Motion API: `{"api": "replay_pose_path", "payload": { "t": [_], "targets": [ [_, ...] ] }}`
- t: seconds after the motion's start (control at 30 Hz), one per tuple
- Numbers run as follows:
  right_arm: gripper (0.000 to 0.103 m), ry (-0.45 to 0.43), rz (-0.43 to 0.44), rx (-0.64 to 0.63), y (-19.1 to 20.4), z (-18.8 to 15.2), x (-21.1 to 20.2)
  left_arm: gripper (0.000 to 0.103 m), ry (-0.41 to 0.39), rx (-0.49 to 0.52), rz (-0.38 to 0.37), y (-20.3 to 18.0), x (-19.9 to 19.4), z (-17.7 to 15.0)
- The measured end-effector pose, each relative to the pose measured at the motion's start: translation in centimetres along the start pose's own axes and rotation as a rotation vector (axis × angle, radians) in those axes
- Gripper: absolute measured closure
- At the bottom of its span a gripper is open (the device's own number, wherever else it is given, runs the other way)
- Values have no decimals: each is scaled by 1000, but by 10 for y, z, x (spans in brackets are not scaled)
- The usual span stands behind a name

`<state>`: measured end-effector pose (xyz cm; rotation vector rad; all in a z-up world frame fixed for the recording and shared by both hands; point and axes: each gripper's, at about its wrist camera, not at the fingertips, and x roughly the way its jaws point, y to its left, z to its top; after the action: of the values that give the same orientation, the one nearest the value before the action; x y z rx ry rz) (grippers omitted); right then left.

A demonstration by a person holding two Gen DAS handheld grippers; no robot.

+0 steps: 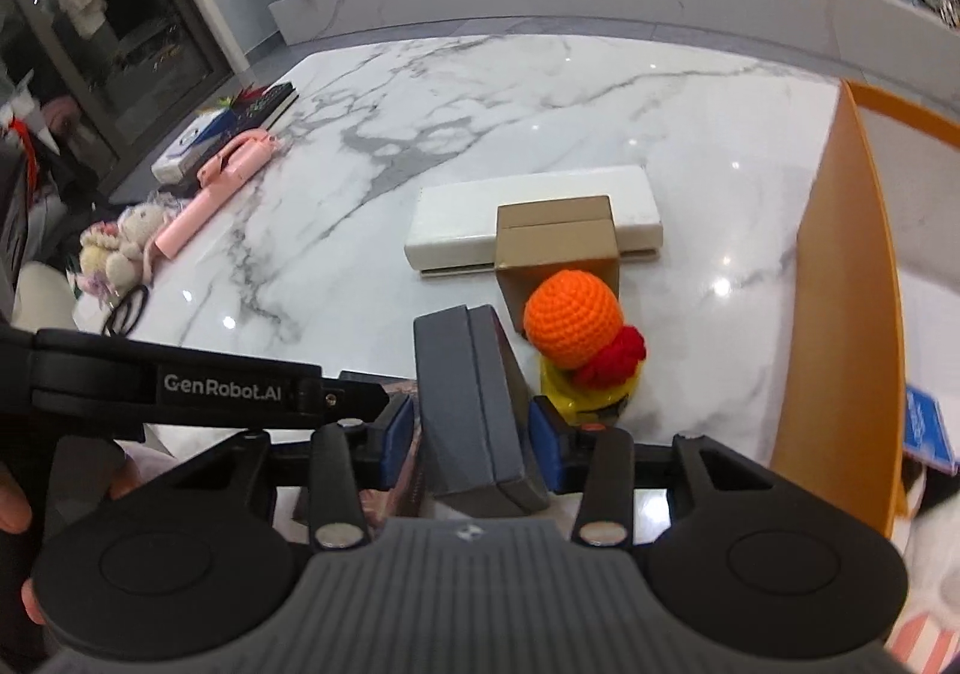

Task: Organize objects
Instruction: 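Grasp the picture book with the left gripper while the right grasps the black box, then lift and carry the picture book and black box over the orange box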

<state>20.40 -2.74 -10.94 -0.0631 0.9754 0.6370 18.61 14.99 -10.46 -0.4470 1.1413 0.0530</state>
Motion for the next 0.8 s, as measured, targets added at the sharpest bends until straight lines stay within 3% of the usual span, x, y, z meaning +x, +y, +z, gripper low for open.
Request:
{"api": "replay_pose_path", "payload": {
  "t": [0.13, 0.4, 0.57, 0.8],
  "targets": [
    [64, 28, -8, 0, -4, -1, -3, 21, 19, 37, -3, -6, 4, -6],
    [64, 61, -44, 16, -10, -15, -20, 21, 71, 157, 79, -27, 21, -16],
    [64, 58, -63, 7, -11, -18, -23, 30, 59, 196, 137, -34, 23, -18],
    [65, 49, -68, -18, -9, -12, -17, 35, 50, 195, 131, -33, 22, -18]
  ]
}}
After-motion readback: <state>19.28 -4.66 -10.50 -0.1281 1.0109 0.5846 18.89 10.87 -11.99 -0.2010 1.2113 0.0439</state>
